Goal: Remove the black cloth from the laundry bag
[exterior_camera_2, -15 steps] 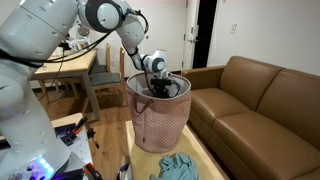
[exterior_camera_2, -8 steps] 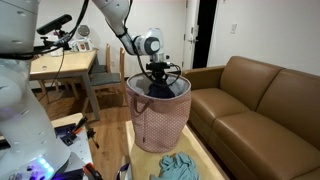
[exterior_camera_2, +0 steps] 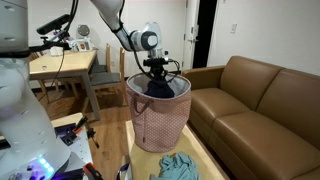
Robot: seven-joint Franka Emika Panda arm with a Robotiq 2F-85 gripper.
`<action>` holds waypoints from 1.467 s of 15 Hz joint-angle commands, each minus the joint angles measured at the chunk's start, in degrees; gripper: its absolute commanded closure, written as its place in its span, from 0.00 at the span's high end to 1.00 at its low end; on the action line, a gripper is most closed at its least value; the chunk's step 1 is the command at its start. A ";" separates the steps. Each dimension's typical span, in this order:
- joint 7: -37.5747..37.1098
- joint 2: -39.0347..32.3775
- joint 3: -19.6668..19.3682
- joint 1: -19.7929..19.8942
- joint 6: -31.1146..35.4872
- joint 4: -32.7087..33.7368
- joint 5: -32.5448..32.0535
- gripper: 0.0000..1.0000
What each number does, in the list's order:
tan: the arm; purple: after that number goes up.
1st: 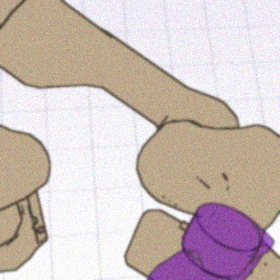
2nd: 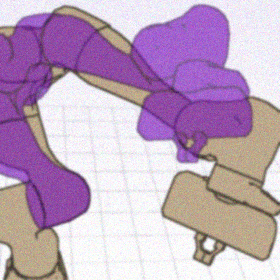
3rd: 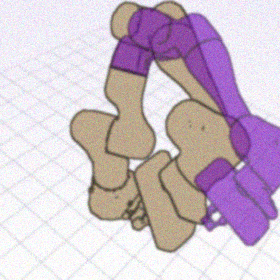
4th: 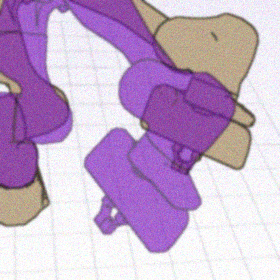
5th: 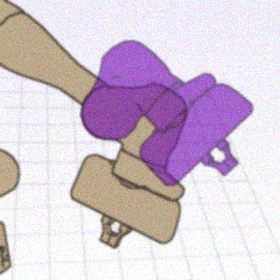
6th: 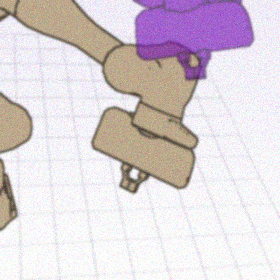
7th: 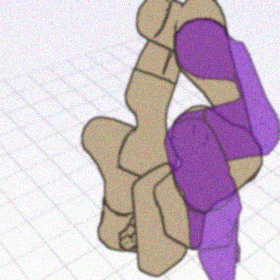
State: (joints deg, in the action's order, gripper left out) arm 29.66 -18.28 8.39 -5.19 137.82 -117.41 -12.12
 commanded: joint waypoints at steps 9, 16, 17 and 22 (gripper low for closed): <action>-17.67 35.12 -6.99 3.63 2.14 -18.35 -1.96 0.08; -29.47 33.45 -12.63 14.20 14.12 -29.25 -4.56 0.08; -30.24 30.75 -13.16 15.10 16.91 -29.99 -4.39 0.08; -27.35 27.11 -14.40 14.15 19.95 -31.06 -2.38 0.17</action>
State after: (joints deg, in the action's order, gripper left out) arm 2.04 8.74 -6.03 8.90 157.91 -148.51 -14.71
